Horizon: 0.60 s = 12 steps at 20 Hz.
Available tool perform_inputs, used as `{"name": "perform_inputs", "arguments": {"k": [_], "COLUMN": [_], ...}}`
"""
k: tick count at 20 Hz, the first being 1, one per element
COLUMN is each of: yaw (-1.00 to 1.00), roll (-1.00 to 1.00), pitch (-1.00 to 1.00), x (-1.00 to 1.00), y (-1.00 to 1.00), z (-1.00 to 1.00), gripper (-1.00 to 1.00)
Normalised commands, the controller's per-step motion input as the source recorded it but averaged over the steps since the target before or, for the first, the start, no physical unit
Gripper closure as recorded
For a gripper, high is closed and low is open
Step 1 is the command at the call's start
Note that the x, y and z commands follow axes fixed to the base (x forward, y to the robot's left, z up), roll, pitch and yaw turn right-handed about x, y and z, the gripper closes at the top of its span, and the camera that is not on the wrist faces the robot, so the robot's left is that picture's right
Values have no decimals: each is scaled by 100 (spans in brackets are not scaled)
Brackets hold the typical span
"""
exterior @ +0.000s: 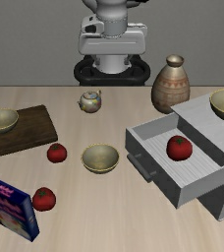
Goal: Pick the tomato next to the cutting board and place it on the porcelain bowl at the top of the cabinet
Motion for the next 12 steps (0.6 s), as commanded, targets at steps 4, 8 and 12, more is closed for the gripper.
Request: {"name": "perform_inputs", "arguments": {"k": [4,8,12], "yaw": [0,0,0], "roll": [0,0,0], "pitch": [0,0,0], "x": [0,0,0], "y": [-100,-100,-100], "z": [0,0,0], "gripper": [-100,-100,-100]}}
